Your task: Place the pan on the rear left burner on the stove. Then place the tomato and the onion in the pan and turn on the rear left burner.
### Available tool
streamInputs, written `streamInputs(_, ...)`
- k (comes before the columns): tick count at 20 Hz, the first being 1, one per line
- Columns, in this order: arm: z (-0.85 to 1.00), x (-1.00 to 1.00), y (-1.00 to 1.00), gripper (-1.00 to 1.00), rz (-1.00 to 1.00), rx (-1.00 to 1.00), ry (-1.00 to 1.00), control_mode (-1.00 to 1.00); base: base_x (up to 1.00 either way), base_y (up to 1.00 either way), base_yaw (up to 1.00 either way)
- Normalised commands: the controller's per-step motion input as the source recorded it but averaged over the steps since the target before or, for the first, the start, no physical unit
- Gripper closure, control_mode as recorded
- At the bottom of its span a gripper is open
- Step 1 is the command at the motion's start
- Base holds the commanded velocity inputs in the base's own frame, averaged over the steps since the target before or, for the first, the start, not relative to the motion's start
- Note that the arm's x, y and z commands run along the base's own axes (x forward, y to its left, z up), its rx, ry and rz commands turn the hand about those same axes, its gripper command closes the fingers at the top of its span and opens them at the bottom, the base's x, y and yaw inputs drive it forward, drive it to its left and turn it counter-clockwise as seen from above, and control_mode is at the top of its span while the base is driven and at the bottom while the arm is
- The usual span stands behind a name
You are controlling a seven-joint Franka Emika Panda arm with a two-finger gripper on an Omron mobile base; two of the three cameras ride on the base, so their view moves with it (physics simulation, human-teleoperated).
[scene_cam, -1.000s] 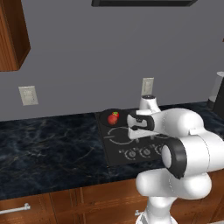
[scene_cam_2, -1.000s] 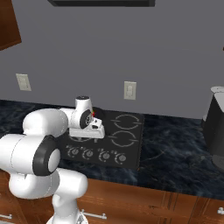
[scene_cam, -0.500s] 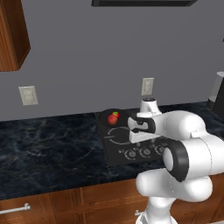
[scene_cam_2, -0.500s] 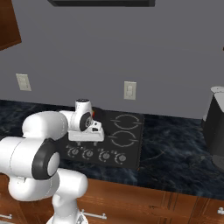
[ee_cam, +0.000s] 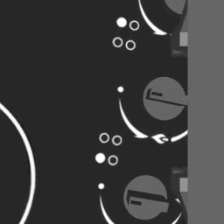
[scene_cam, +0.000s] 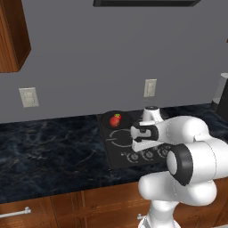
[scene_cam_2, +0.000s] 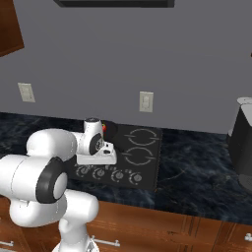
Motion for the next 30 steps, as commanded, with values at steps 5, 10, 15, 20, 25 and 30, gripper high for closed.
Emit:
streamInputs(5,0.0,0.06,-0.06,-1.0,0.0,0.0,0.0,-1.0,0.0,0.0,0.0)
streamInputs(10,0.0,0.0,-0.1,-1.0,0.0,0.06,0.0,-1.0,0.0,0.0,0.0)
streamInputs(15,0.0,0.0,-0.01,-1.0,0.0,0.11,0.0,-1.0,0.0,0.0,0.0)
streamInputs(20,0.0,0.0,0.0,-1.0,0.0,0.02,0.0,-1.0,0.0,0.0,0.0)
streamInputs(25,0.0,0.0,0.0,-1.0,0.0,0.0,0.0,-1.0,0.0,0.0,0.0)
streamInputs(30,-0.17,0.05,0.0,-1.0,0.0,0.0,0.0,-1.0,0.0,0.0,0.0)
